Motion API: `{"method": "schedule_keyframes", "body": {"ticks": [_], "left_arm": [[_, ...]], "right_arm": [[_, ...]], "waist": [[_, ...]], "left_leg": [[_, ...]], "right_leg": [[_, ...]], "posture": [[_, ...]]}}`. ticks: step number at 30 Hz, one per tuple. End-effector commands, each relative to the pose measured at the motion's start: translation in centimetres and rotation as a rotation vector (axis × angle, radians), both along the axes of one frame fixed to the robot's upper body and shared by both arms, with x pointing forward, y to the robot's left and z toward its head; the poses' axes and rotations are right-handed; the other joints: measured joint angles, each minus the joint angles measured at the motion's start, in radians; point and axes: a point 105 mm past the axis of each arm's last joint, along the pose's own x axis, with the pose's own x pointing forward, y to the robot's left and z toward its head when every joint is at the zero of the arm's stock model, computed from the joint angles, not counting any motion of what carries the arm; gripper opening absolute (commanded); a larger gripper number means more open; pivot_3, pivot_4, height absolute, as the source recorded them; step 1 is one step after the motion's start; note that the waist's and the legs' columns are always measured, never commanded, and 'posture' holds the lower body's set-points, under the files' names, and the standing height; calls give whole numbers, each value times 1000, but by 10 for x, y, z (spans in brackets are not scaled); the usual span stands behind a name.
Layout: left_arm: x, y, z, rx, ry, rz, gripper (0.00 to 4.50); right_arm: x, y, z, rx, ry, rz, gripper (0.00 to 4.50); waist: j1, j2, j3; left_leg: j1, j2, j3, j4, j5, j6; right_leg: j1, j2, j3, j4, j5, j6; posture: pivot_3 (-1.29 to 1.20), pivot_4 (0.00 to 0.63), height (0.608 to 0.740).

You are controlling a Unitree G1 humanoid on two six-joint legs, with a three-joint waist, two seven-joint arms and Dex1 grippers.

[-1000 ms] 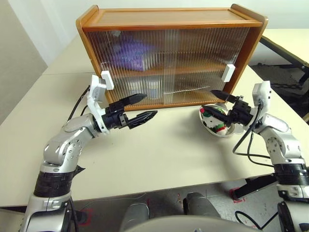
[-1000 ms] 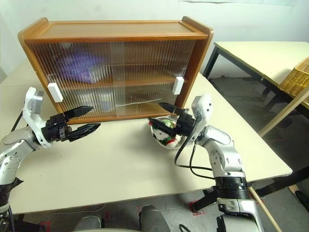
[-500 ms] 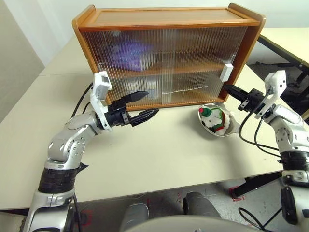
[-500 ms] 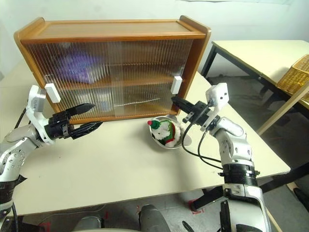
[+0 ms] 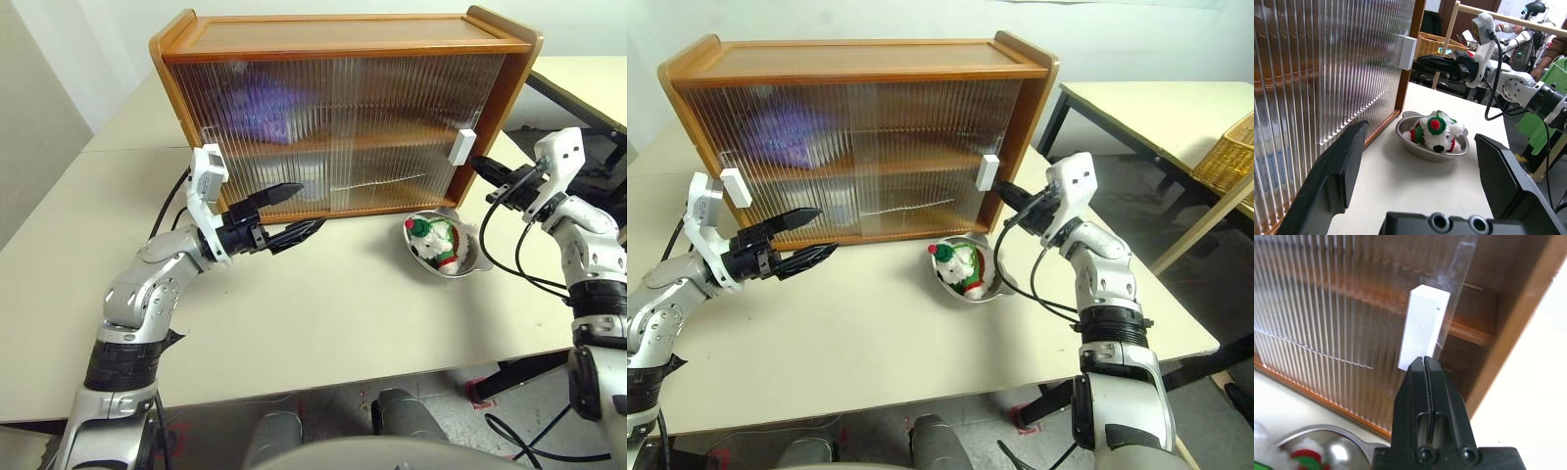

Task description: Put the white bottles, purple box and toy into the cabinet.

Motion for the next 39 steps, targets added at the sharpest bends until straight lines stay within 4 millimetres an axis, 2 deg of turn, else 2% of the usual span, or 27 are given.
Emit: {"method": "schedule_keyframes", "body": {"ticks": [1,11,26,39], "left_arm": [[2,-4,-1,15,-6,-2,4500],[3,-6,-2,13,-4,-3,4500],[2,-7,-2,5,-8,9,4500],[1,-9,-4,3,-5,4,4500]], "right_arm": [[3,-10,3,-27,-9,-39,31],[10,-5,2,-34,-11,-32,31],[18,20,1,-32,-10,34,31],[8,42,-9,-23,-5,120,31]], "waist": [[0,0,0],[0,0,0],[4,0,0],[5,0,0]], "left_leg": [[0,0,0,0,0,0],[0,0,0,0,0,0],[1,0,0,0,0,0],[1,0,0,0,0,0]], "right_leg": [[0,0,0,0,0,0],[0,0,0,0,0,0],[0,0,0,1,0,0],[0,0,0,1,0,0]], "posture": [[-153,0,740],[-144,0,740],[-127,0,740],[-135,0,740]]}}
